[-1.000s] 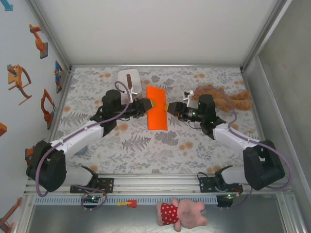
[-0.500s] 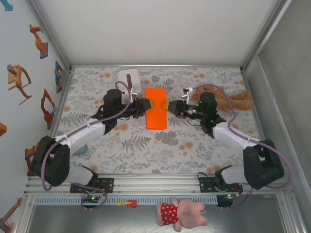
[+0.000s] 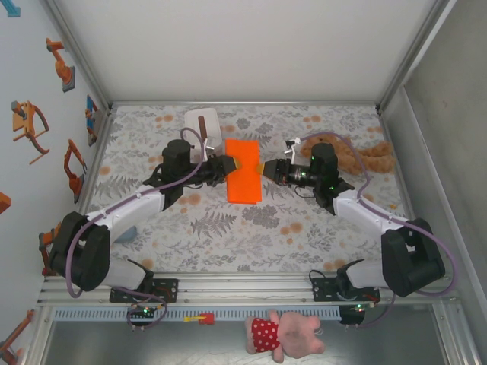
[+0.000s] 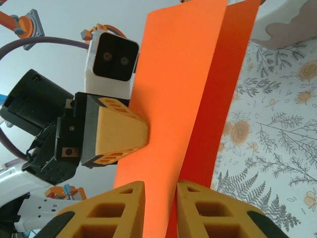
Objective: Fold a paper plane with a square sheet of paper (pick it up from the middle)
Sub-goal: First fold in half a square sheet of paper at the center of the table.
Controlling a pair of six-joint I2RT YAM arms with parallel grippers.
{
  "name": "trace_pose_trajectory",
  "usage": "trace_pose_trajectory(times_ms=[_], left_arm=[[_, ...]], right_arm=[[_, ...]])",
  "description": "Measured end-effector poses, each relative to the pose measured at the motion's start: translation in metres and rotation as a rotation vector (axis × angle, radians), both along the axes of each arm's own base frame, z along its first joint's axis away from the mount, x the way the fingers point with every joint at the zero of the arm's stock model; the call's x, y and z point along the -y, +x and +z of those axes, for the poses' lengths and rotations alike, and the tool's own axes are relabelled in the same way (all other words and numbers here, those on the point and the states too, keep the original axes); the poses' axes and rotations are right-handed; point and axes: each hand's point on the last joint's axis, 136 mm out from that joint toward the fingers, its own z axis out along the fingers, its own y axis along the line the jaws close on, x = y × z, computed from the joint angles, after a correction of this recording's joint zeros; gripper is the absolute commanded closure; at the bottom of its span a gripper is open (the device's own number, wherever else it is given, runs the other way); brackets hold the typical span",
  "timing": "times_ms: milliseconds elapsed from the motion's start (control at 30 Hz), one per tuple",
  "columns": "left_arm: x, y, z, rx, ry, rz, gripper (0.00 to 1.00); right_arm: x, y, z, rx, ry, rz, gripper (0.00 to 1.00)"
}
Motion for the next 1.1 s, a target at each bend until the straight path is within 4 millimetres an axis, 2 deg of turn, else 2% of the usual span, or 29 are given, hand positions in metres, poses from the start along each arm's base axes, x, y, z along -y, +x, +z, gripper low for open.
trace_pose_trajectory(times_ms=[167,267,400,467,667,800,900,1100], left_arm=[[0.002,0.001,-0.002,-0.005,-0.008,-0.009,0.76],[0.003,0.002,-0.002,-0.004,-0.012,-0.009,0.74],[0.003,0.002,-0.005,-0.009,-0.009,-0.008,0.68],[0.002,0.002,-0.010,-0.018,0.004,-0.006,0.61],[-0.007,0.004,-0.044,-0.068,0.101,0.033,0.37],[-0.022,0.007,-0.067,-0.104,0.179,0.083,0.31],[-0.033,0.007,-0.073,-0.104,0.219,0.112,0.28],[-0.048,0.004,-0.054,-0.030,0.227,0.160,0.19]], right_arm=[[-0.003,0.005,-0.004,-0.020,0.013,-0.001,0.82],[-0.004,0.007,-0.010,-0.046,0.011,-0.003,0.89],[-0.004,0.008,-0.015,-0.067,0.003,-0.006,0.98],[-0.003,0.008,-0.019,-0.081,-0.014,-0.009,1.00],[0.004,0.011,-0.040,-0.132,-0.123,-0.052,1.00],[0.012,0.008,-0.047,-0.147,-0.211,-0.076,1.00],[0.018,0.006,-0.038,-0.135,-0.269,-0.089,1.00],[0.020,0.008,0.002,-0.063,-0.281,-0.097,1.00]])
